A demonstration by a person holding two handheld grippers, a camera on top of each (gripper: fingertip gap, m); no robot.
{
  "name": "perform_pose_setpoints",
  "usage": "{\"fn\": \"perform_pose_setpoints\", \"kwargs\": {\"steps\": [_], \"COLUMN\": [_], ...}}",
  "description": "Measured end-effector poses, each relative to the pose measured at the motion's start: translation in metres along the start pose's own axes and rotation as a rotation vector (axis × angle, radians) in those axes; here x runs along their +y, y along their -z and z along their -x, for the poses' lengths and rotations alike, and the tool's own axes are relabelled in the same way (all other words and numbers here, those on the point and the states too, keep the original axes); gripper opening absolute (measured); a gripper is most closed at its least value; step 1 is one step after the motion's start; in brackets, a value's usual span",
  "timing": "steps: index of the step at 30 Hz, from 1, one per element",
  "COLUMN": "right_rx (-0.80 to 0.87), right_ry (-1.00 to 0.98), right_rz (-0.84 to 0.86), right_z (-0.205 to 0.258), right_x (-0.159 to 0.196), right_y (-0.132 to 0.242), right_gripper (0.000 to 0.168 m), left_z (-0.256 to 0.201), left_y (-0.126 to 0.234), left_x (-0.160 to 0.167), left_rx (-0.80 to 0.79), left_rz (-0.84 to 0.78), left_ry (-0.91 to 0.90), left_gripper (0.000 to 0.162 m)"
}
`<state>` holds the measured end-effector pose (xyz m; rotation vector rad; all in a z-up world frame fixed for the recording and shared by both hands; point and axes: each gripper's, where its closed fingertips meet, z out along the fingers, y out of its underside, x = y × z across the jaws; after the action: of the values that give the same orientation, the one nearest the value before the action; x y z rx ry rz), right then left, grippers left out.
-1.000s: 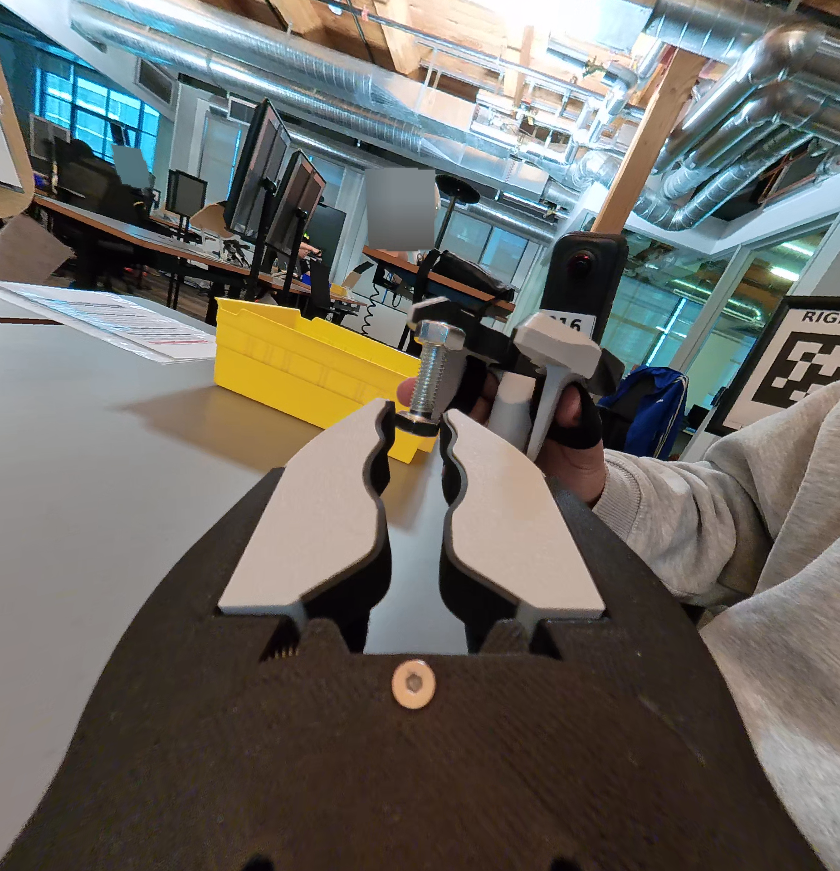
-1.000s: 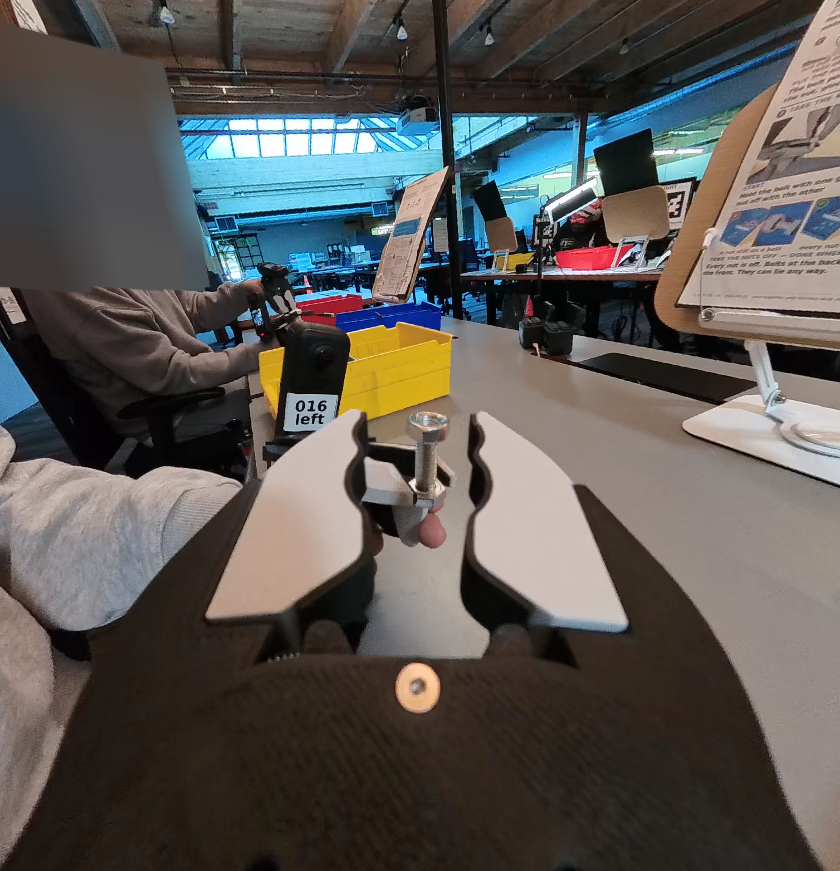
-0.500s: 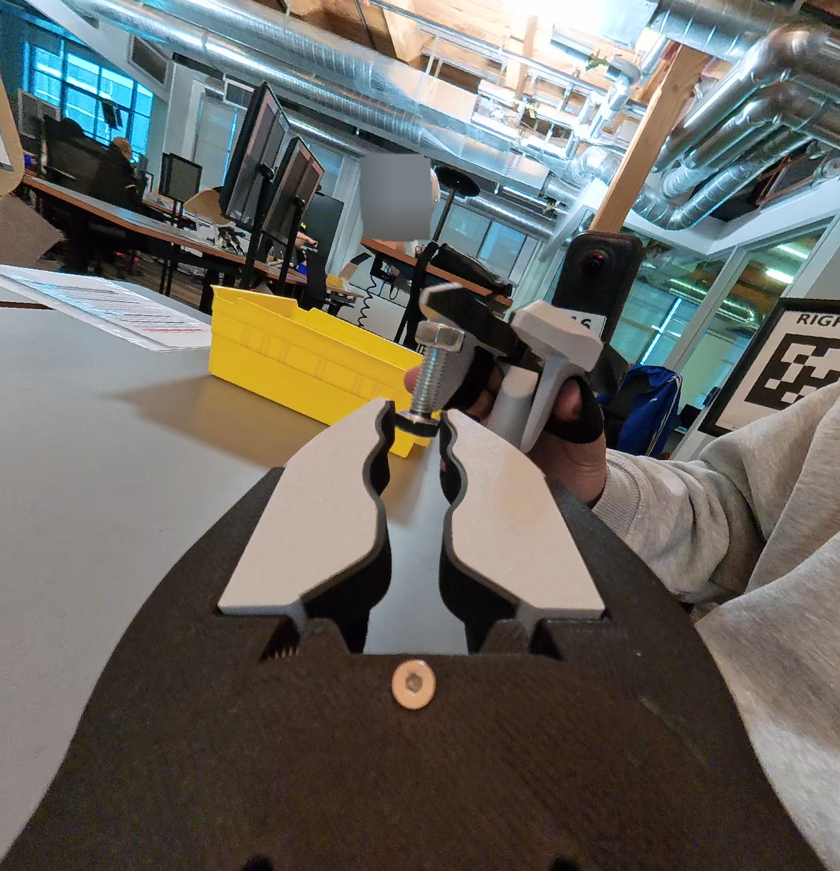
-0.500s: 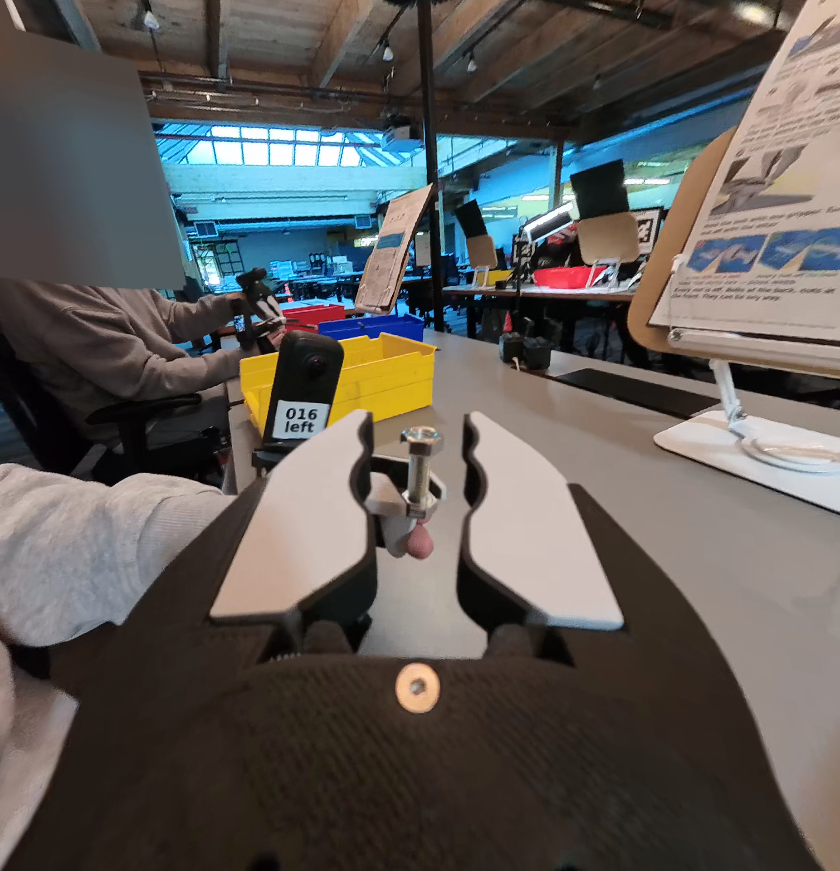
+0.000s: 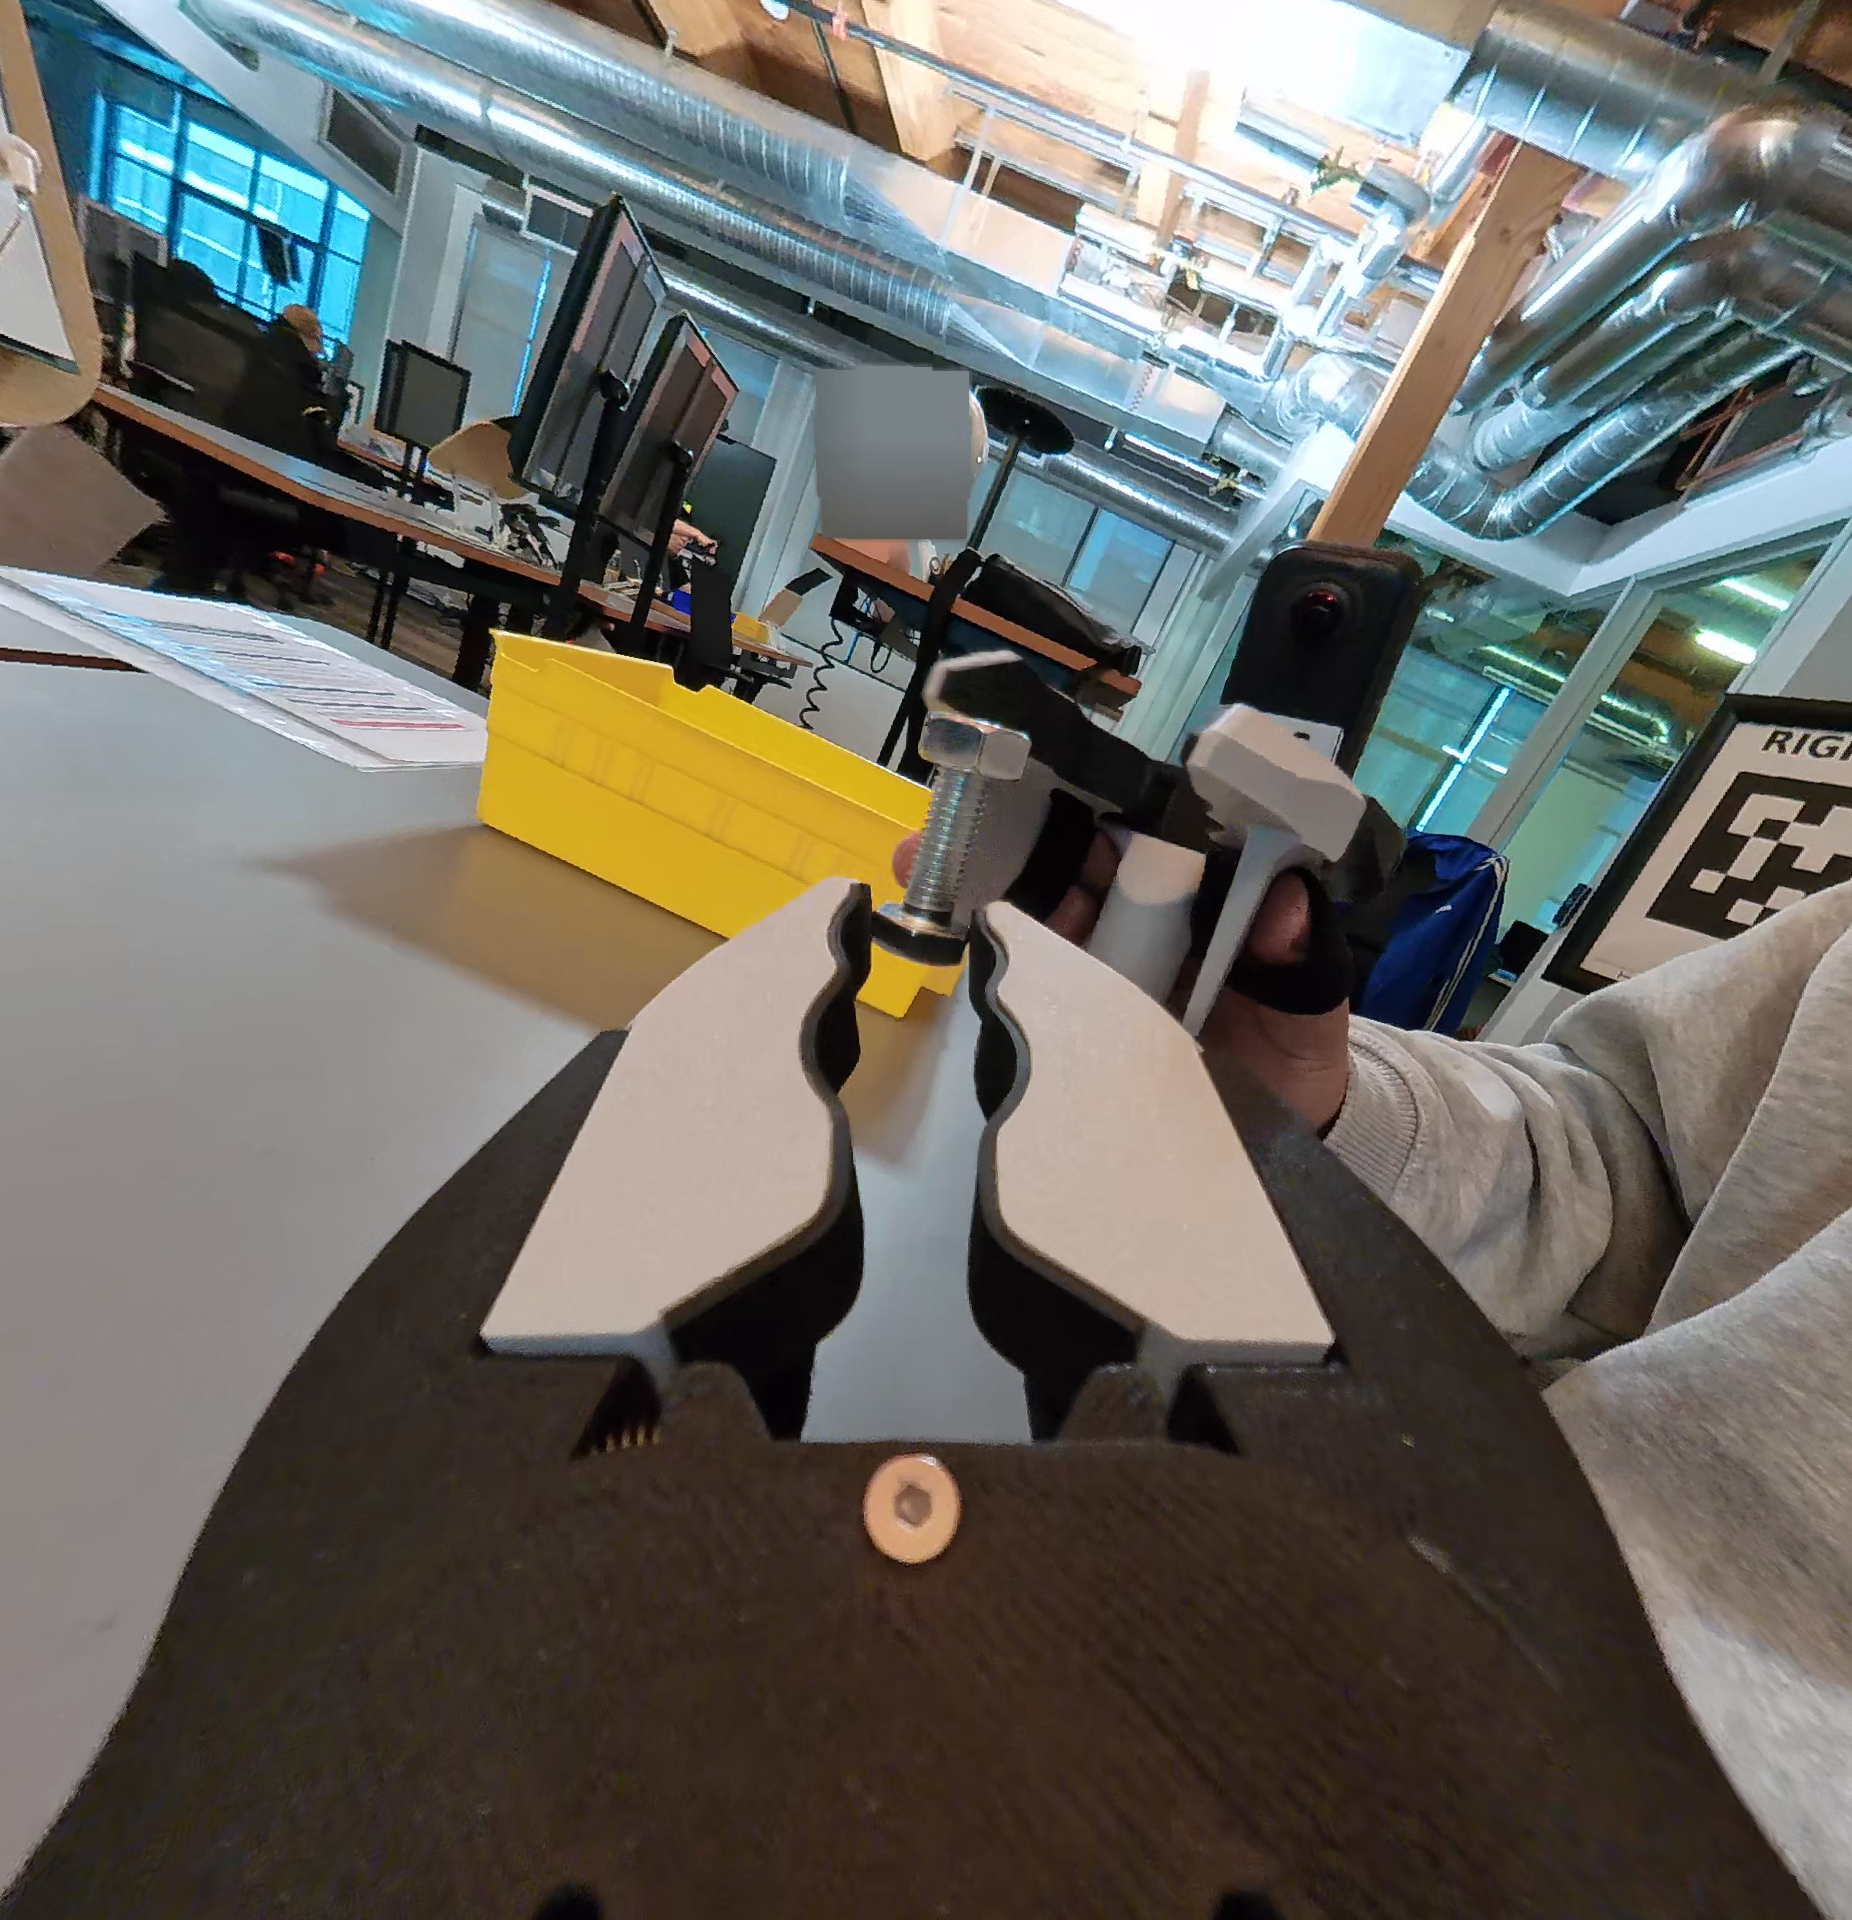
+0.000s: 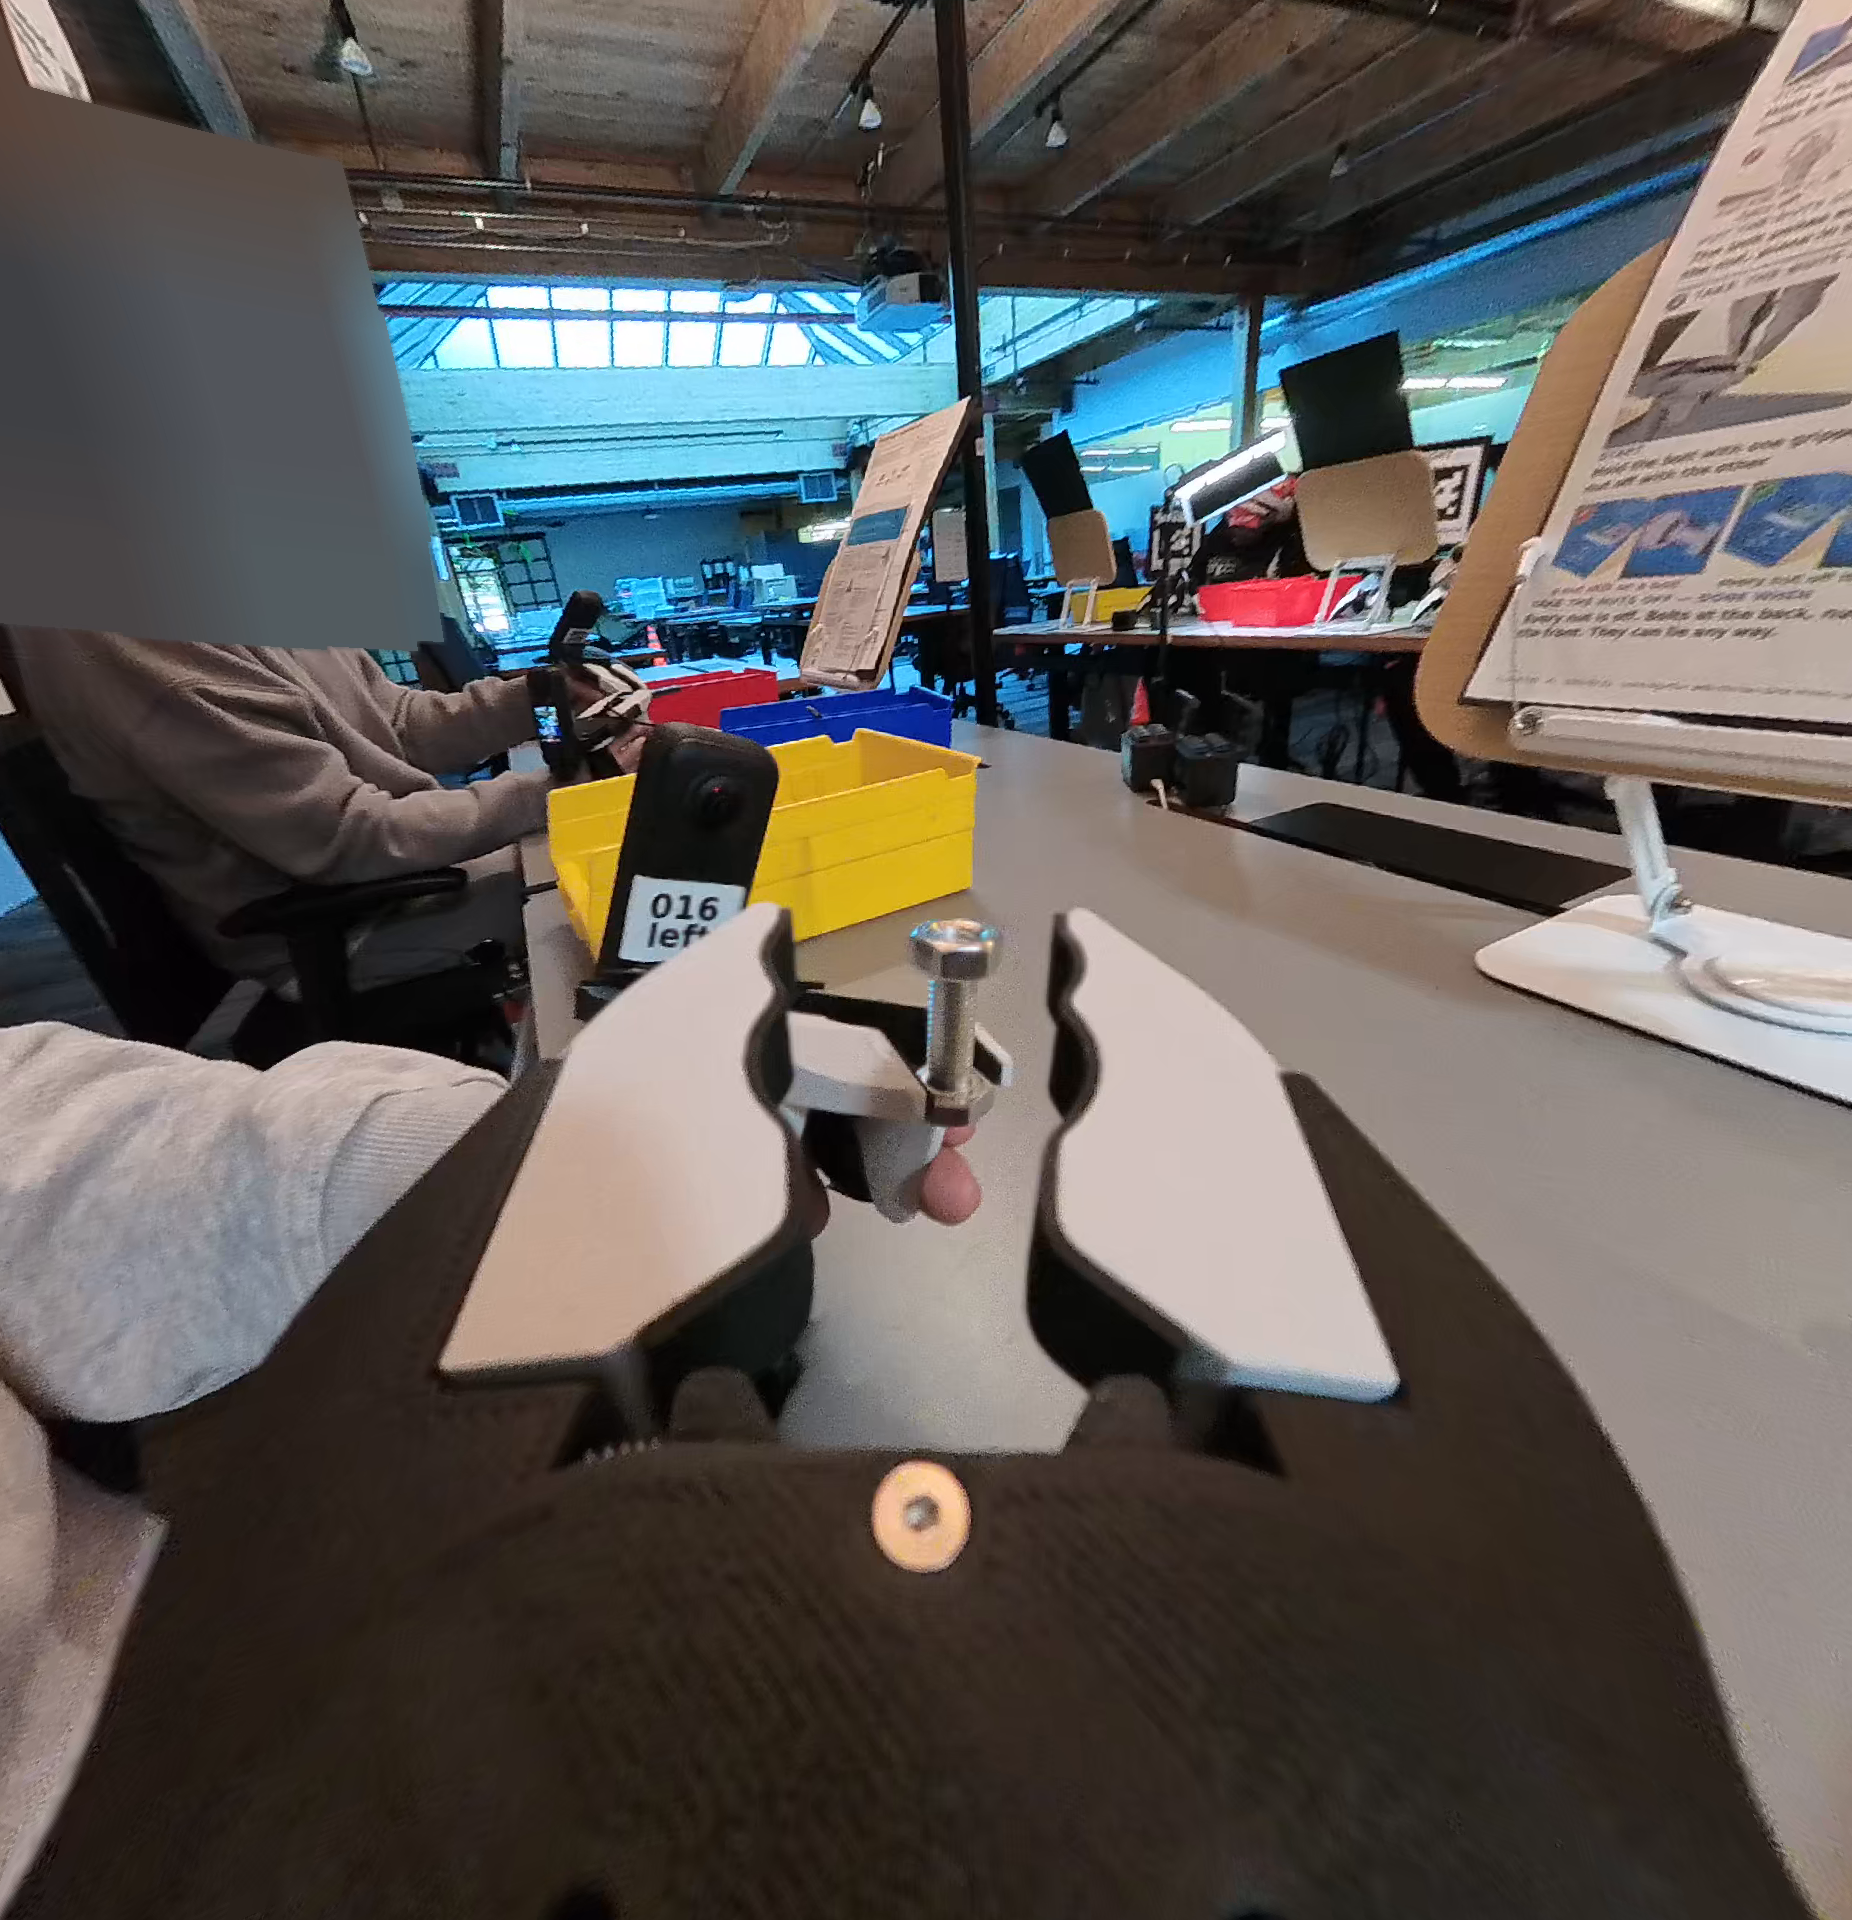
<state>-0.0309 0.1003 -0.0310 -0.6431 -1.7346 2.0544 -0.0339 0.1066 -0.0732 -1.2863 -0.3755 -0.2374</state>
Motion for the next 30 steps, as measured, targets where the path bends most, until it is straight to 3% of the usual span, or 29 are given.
{"fn": "perform_pose_setpoints", "kwargs": {"steps": [4, 9, 12, 17, 23, 30], "right_rx": [-0.011, -0.051, -0.03, 0.031, 0.051, 0.056], "right_ry": [0.048, 0.063, 0.062, 0.107, 0.162, 0.092], "right_rz": [0.034, 0.081, 0.059, 0.015, 0.064, 0.061], "right_z": [0.005, 0.014, 0.011, 0.001, -0.001, -0.009], "right_x": [0.008, 0.011, 0.007, 0.005, 0.014, 0.015], "right_y": [-0.005, -0.002, -0.001, -0.004, -0.006, -0.001], "right_gripper": [0.053, 0.019, 0.024, 0.057, 0.051, 0.037], "left_z": [0.0, 0.006, 0.007, 0.005, 0.001, -0.001], "left_y": [-0.001, 0.001, 0.001, -0.001, -0.004, -0.004], "left_x": [0.003, 0.001, 0.001, 0.006, 0.014, 0.012], "left_rx": [-0.012, -0.041, -0.048, -0.048, -0.036, -0.031], "left_rz": [0.018, 0.014, 0.014, 0.045, 0.1, 0.088], "left_ry": [-0.021, -0.011, -0.012, -0.047, -0.07, -0.079], "left_gripper": [0.018, 0.018, 0.018, 0.019, 0.019, 0.018]}}
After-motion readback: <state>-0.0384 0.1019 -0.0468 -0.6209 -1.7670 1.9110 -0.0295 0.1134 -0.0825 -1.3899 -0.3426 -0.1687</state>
